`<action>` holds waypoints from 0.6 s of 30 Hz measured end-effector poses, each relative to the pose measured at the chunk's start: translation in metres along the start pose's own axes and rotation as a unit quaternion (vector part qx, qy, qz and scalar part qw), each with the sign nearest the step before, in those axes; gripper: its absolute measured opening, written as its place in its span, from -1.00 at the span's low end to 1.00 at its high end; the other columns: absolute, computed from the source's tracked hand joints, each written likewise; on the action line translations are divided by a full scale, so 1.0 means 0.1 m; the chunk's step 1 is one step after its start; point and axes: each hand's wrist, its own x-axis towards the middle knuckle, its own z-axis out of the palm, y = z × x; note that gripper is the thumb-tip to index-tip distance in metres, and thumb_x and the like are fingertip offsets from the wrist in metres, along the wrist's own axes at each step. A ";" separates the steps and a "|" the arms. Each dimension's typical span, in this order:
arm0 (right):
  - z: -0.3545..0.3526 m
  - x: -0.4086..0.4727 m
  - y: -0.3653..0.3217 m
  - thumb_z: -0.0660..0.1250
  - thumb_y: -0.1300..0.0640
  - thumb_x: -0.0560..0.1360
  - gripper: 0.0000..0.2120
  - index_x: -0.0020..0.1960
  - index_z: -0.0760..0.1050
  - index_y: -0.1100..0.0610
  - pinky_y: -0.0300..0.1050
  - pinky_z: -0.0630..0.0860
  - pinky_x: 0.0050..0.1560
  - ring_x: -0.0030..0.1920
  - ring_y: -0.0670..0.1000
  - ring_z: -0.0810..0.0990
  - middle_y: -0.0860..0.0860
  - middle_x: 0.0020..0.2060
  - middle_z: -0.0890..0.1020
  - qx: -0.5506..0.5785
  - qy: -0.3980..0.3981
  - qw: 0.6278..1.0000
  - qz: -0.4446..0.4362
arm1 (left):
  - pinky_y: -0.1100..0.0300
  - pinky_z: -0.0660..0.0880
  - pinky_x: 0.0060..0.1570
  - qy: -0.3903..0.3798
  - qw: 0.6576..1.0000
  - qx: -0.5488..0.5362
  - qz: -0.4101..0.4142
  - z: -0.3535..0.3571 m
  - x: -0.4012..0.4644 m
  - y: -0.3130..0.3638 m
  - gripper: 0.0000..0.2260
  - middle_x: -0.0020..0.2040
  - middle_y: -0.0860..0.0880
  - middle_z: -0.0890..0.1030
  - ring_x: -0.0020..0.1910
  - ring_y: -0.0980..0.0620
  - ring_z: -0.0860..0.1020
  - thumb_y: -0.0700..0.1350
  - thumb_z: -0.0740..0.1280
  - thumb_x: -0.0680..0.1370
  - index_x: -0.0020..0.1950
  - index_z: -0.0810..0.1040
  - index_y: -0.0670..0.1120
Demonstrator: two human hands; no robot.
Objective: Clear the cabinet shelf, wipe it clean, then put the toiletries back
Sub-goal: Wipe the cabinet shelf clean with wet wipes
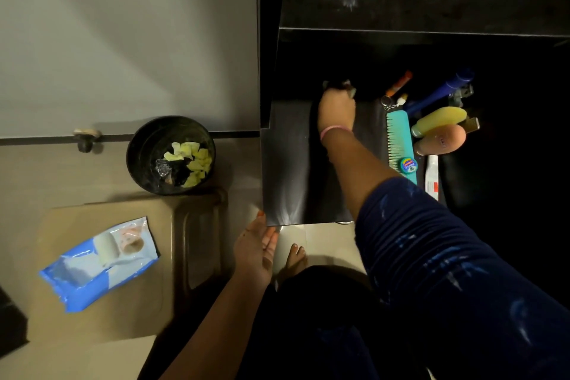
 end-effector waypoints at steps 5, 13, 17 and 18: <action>0.08 -0.18 -0.43 0.05 0.36 0.56 -0.68 0.20 0.49 0.29 0.05 0.52 0.06 0.13 0.21 0.57 0.22 0.12 0.59 0.078 0.000 0.985 -0.152 | 0.20 0.49 0.08 0.001 1.000 -0.004 0.002 0.02 -0.02 0.00 -0.79 0.32 -0.23 0.48 -0.04 0.01 0.64 -0.21 0.32 0.54 0.16 0.54 -0.17; 0.45 -0.42 -0.24 0.14 0.26 0.55 -0.68 0.26 0.48 0.16 0.01 0.54 0.13 0.16 0.15 0.57 0.14 0.19 0.57 0.171 0.019 0.958 -0.227 | 0.20 0.46 0.08 0.001 1.000 -0.013 0.008 0.00 0.04 -0.04 -0.91 0.13 -0.07 0.57 -0.12 0.09 0.57 -0.19 0.29 0.56 0.01 0.57 -0.11; 0.77 -1.09 -0.14 0.11 0.29 0.41 -0.56 0.21 0.56 0.11 -0.18 0.43 0.25 0.21 0.01 0.58 0.04 0.19 0.61 0.048 0.042 0.923 -0.380 | 0.25 0.47 -0.02 0.014 1.000 -0.023 0.013 -0.01 0.07 -0.07 -0.76 -0.07 -0.02 0.61 -0.16 0.12 0.56 -0.18 0.28 0.56 0.22 0.52 -0.16; 0.79 -1.23 -0.12 0.11 0.23 0.42 -0.57 0.21 0.56 0.08 -0.23 0.40 0.27 0.22 -0.04 0.56 -0.01 0.20 0.60 0.012 0.030 0.914 -0.405 | 0.26 0.47 -0.03 0.016 1.000 -0.021 0.013 0.00 0.06 -0.07 -0.74 -0.11 -0.02 0.60 -0.16 0.11 0.57 -0.18 0.29 0.56 0.25 0.51 -0.17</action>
